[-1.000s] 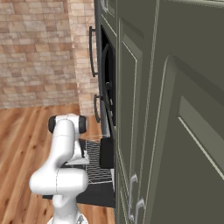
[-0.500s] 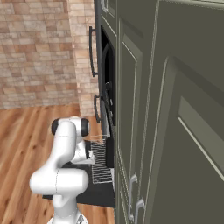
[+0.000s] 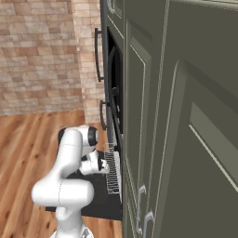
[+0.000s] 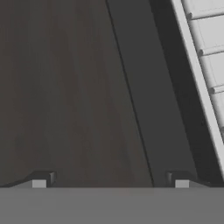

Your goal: Take the baked cake out of the oven and place it on the plate for cooling. Then close the oven door.

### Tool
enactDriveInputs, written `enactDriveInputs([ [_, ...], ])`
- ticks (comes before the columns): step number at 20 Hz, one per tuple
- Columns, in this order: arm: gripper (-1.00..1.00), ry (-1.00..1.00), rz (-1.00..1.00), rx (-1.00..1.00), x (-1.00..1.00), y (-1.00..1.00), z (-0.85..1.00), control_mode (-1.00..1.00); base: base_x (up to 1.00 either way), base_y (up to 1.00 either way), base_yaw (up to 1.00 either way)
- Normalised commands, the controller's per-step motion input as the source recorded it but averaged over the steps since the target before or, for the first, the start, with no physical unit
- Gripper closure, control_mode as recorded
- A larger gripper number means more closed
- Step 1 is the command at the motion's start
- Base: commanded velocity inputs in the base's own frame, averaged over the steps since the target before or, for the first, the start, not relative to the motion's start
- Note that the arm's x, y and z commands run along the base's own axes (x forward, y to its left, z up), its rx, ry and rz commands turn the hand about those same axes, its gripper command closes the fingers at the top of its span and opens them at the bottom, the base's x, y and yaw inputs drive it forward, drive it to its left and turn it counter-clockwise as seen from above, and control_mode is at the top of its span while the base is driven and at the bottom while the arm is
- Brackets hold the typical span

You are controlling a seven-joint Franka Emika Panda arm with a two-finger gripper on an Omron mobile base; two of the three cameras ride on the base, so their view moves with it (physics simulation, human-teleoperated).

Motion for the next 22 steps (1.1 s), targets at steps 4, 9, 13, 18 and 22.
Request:
enactDriveInputs([
  [4, -1.0, -0.13, 0.0, 0.0, 0.37, -0.64, 0.0, -1.0, 0.0, 0.0, 0.0],
  [9, -1.0, -0.13, 0.0, 0.0, 0.23, -0.42, 0.19, -1.0, 0.0, 0.0, 0.0],
  [13, -1.0, -0.13, 0.0, 0.0, -0.32, 0.2, 0.89, -1.0, 0.0, 0.0, 0.0],
  [18, -1.0, -0.07, 0.0, 0.0, -0.73, 0.76, 1.0, -1.0, 0.0, 0.0, 0.0],
  [22, -1.0, -0.02, 0.0, 0.0, -0.77, 1.0, 1.0, -1.0, 0.0, 0.0, 0.0],
])
